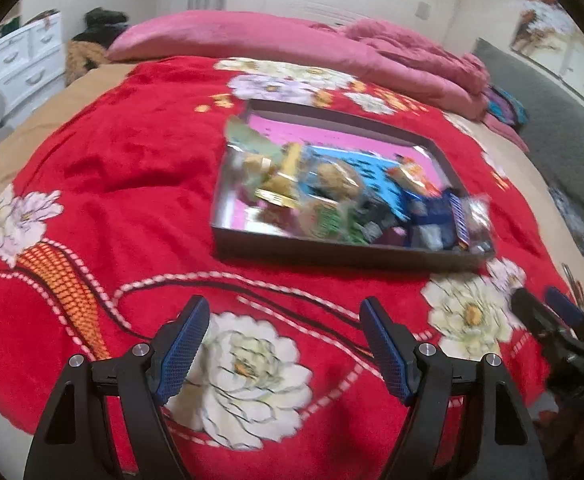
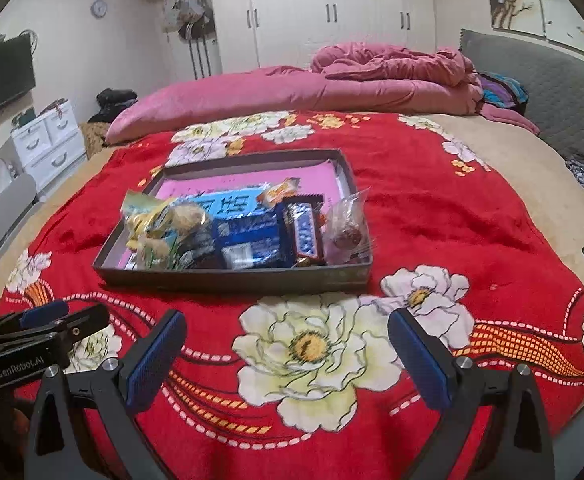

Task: Organize snacks

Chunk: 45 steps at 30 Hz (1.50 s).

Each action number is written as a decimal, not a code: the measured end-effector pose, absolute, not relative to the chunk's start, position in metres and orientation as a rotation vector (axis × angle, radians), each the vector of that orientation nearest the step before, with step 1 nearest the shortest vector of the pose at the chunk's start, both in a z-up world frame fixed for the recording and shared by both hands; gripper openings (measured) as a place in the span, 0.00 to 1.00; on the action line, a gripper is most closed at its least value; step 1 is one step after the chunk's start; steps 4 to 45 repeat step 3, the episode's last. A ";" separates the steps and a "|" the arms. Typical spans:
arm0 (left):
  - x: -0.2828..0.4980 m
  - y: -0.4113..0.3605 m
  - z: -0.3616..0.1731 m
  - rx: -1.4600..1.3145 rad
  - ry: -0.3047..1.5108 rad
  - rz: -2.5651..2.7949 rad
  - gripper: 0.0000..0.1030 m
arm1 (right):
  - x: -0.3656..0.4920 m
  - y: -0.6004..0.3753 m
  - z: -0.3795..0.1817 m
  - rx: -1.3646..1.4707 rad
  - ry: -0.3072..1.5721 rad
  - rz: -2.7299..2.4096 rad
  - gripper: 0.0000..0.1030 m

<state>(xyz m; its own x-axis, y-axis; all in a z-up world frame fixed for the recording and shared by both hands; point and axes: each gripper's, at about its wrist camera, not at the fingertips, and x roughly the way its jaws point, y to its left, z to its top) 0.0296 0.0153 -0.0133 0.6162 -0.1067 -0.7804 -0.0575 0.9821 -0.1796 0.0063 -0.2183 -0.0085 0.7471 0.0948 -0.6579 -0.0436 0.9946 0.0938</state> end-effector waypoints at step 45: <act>0.039 0.031 -0.010 -0.222 0.884 0.042 0.76 | 0.016 -0.236 -0.005 0.125 0.717 0.040 0.99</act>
